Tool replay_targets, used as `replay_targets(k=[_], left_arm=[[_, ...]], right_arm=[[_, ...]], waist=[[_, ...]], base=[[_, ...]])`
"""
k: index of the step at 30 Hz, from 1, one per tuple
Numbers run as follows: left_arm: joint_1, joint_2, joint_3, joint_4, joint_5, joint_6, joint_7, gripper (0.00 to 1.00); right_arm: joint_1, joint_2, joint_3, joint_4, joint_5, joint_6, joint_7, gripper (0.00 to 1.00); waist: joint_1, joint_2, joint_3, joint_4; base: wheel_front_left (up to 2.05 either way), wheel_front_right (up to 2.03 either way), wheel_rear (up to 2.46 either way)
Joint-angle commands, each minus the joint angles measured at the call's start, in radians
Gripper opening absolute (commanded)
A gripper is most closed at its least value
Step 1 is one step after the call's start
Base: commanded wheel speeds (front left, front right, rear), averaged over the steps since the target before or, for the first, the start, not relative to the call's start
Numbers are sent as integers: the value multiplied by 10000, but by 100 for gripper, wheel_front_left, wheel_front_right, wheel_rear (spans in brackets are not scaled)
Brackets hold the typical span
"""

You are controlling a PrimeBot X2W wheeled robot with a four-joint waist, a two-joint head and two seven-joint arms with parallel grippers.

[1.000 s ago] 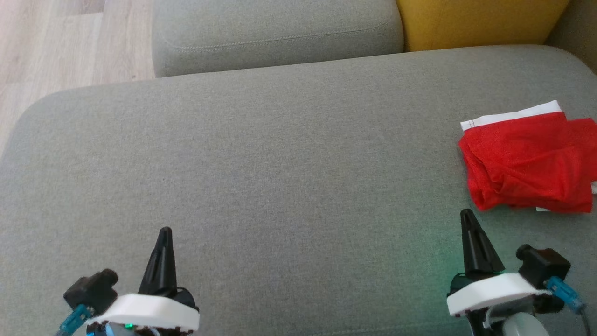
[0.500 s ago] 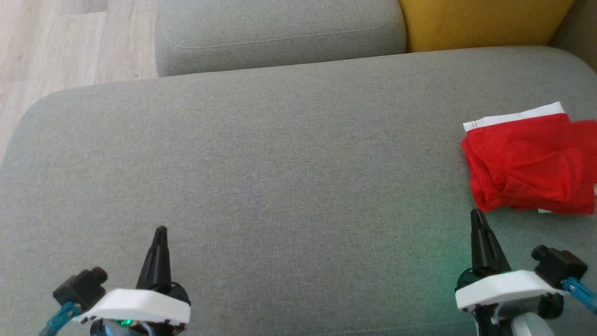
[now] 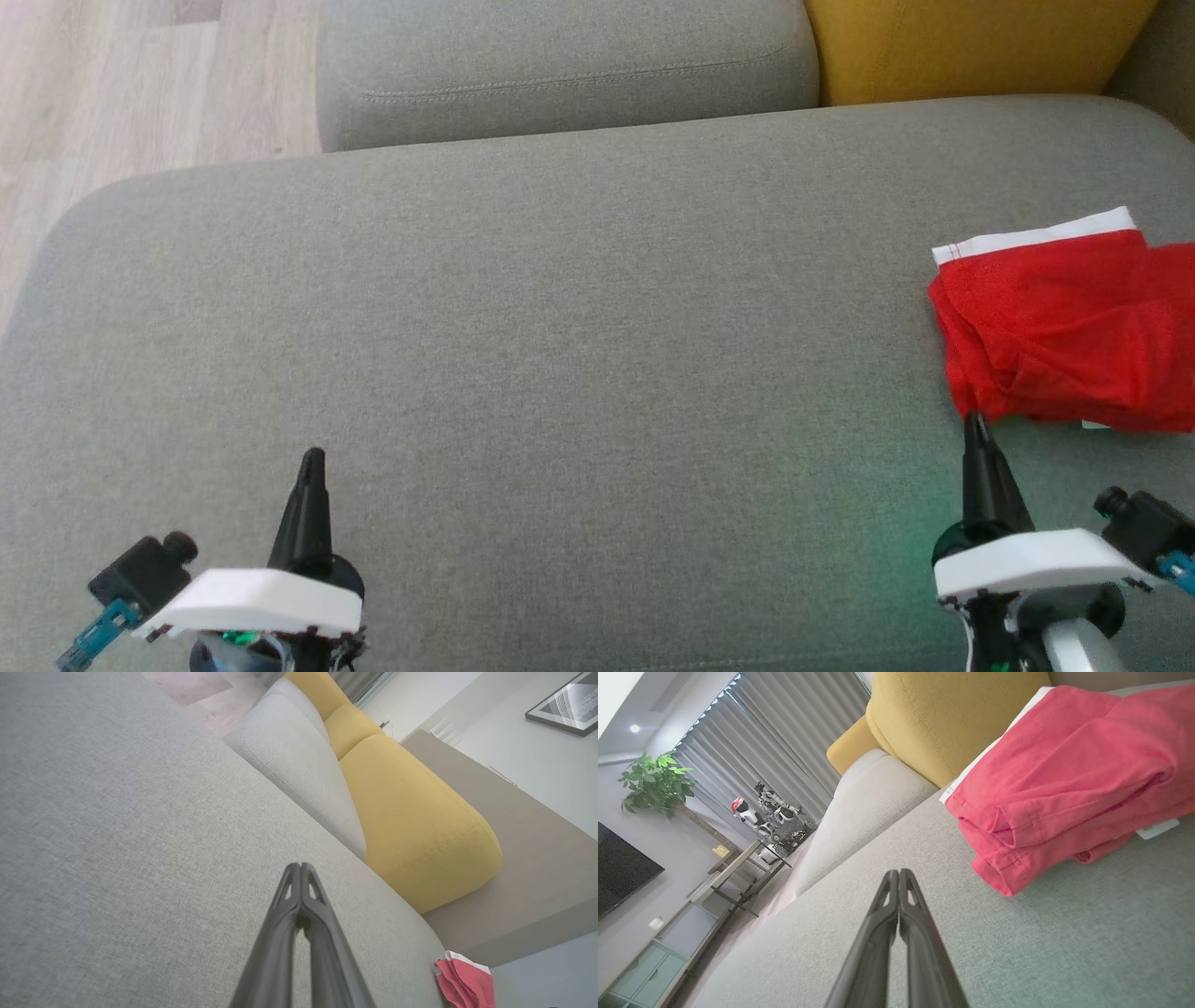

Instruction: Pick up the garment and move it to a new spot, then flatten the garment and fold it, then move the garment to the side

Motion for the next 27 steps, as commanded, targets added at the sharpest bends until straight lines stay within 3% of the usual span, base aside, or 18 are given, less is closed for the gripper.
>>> replay_targets(k=[1,27], left_arm=[[-555,145,278,-258,-252,-66,39,0],[-954,190,774,140,-2830,-356,742,0]], right_arm=[[-537,-195,24,-392,325,-3,90,0],[-692,-239,-308,-453,3474,-5,793,0]], waist=[[0,0,-1,7],[0,0,-9,138]], base=[[0,0,0],[0,0,0]])
